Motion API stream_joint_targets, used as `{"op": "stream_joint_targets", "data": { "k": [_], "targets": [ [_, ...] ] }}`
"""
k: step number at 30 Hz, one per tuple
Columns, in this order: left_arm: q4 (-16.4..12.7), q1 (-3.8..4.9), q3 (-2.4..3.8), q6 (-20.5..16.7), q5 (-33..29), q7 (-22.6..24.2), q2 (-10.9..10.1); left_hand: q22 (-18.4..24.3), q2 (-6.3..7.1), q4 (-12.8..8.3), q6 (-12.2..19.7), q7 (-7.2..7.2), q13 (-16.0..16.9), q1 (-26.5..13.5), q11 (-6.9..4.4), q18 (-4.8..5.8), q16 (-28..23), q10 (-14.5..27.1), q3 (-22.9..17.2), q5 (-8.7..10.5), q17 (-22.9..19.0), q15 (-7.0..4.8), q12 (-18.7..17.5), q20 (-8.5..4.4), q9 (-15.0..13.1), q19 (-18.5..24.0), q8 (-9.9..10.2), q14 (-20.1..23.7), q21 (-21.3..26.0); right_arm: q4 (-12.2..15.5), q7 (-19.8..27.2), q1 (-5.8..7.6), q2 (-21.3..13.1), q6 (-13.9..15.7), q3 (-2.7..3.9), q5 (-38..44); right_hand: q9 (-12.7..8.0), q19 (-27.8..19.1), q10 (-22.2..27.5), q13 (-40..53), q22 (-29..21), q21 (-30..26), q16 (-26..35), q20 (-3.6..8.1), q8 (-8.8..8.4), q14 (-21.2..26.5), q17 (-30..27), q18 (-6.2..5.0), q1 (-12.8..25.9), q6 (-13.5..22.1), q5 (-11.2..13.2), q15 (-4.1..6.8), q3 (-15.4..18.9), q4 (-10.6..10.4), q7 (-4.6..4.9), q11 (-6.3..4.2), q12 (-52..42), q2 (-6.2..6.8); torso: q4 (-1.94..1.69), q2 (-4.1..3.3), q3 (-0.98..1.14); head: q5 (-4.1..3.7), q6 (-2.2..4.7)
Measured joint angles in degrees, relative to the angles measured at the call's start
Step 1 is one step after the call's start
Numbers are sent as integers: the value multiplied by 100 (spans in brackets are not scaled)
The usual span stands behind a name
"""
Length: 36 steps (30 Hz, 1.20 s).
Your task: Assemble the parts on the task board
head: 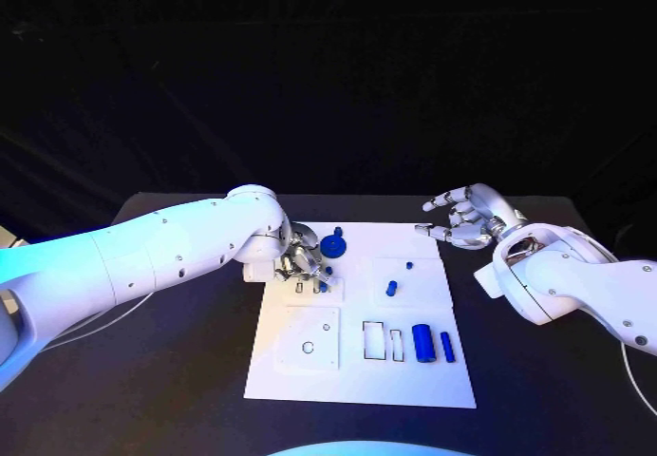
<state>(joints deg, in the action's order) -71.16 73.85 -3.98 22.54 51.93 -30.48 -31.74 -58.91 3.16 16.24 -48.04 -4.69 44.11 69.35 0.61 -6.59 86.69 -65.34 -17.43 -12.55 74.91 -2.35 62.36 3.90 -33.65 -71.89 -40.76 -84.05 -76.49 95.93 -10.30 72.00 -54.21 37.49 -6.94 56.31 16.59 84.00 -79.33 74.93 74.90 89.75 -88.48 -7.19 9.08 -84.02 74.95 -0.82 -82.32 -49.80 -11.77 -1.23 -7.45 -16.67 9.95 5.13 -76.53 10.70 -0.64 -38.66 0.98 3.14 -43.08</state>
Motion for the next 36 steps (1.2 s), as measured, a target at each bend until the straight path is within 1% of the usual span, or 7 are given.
{"op": "stream_joint_targets", "data": {
  "k": [8,13,17,22,26,29,36],
  "targets": [
    [3,2,6,-10,-52,5,10,-19,123,-174,50,35,-40,369,3,0,0,1,-825,22,0,-21,0,0,-39,0,-39,21,-18,-3,-15,0,1,-4,0,-1,-5,0,0,0,5,0,22,0,0,0,0,0,0,0,0,0,0,0,0,0,0,0,3,-4,3,3,-8],
    [3,2,3,-15,-74,6,11,-22,228,15,76,11,-101,473,12,0,22,-9,-1160,5,0,-21,-29,0,-151,0,-76,21,-18,-3,-19,0,0,-9,0,-1,-5,0,0,-1,4,-26,22,0,0,0,-1,0,0,0,-21,0,0,0,0,0,0,0,4,-5,4,-3,-14],
    [2,2,0,-29,-91,6,9,-55,378,90,77,10,-104,332,-20,-1,25,-44,-1440,5,0,-21,-29,0,-238,0,-165,21,-44,-6,-20,0,0,-17,0,-1,-5,0,0,-1,4,-26,22,0,21,0,-1,0,0,0,-21,0,0,0,0,0,0,1,5,-5,4,-4,-12],
    [-18,2,-1,-105,-146,6,-12,-161,493,-165,76,9,-40,49,-30,-1,89,-175,-1880,-35,0,-20,5,-52,-318,-56,-218,21,-117,-11,-20,0,0,-29,0,-4,-5,0,0,-1,4,-26,22,0,21,0,-2,0,0,0,-21,0,0,0,0,0,0,1,4,2,4,15,-4],
    [-109,1,-1,-243,-210,7,-87,-391,610,-331,-37,43,75,-263,-81,4,142,-373,-2143,-310,0,-79,93,-82,-363,-248,-275,9,-241,-12,-18,-1,-4,-37,-1,-6,-5,0,0,-1,3,-26,22,0,21,0,-2,0,-1,0,-21,0,0,0,0,0,0,1,2,3,4,23,14],
    [-205,1,1,-393,-267,14,-173,-535,697,-336,-117,113,138,-424,-135,93,156,-502,-2148,-604,0,-104,122,-137,-389,-342,-304,1,-296,-11,-16,-2,-17,-39,-1,-8,-5,0,0,-1,3,-26,22,0,21,0,-2,0,-1,0,-21,0,0,0,0,0,0,1,-1,1,3,25,26],
    [-536,0,13,-784,-350,29,-413,-665,758,-357,-239,155,224,-545,-175,92,178,-648,-2127,-907,0,-151,161,-185,-399,-430,-304,8,-356,-6,-12,-2,-52,-38,-1,-12,-5,0,0,-2,3,-26,22,0,21,0,-3,0,-1,0,-21,0,-15,-15,0,0,0,1,-7,-5,3,49,23]
  ]
}}
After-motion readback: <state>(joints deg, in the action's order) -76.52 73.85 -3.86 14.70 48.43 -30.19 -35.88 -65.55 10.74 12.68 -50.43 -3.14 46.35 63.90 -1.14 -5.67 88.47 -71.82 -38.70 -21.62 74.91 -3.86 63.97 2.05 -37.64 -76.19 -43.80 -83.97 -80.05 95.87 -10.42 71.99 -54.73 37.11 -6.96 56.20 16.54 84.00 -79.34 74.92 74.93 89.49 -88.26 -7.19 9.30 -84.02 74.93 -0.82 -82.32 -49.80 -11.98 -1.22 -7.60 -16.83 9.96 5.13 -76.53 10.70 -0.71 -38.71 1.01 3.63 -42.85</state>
